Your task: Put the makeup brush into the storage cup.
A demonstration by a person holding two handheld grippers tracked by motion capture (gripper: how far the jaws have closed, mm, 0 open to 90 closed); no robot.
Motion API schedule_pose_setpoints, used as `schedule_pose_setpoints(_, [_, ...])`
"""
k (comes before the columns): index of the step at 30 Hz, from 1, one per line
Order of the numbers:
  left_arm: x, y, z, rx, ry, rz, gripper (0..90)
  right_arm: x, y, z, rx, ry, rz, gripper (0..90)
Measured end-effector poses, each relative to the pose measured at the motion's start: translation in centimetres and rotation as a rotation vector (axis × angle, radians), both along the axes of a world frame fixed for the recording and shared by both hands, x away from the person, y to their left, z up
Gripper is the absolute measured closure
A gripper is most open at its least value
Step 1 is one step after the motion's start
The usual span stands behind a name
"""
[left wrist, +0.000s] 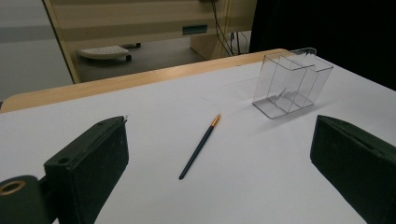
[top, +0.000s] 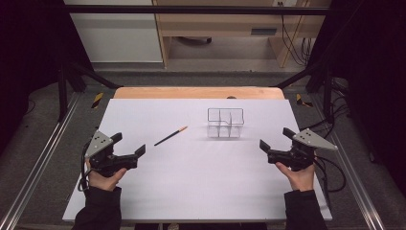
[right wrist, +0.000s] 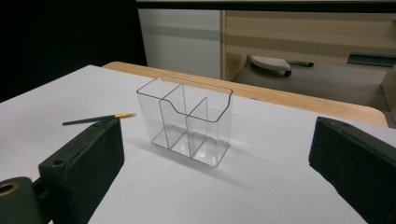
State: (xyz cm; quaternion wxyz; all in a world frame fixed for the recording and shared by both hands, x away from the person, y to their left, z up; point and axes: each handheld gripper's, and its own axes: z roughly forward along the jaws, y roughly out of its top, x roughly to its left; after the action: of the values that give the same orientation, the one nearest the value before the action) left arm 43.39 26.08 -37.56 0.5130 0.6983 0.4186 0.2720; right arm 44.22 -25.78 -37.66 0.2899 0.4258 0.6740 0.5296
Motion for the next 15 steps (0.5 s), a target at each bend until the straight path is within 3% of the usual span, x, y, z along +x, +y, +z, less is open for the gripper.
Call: schedule_pose_setpoints(15, [0.65, -0.9, 0.28, 0.021, 0.024, -0.026, 3.8, -0.06, 0.24, -0.09, -0.009, 0.012, 0.01, 4.1])
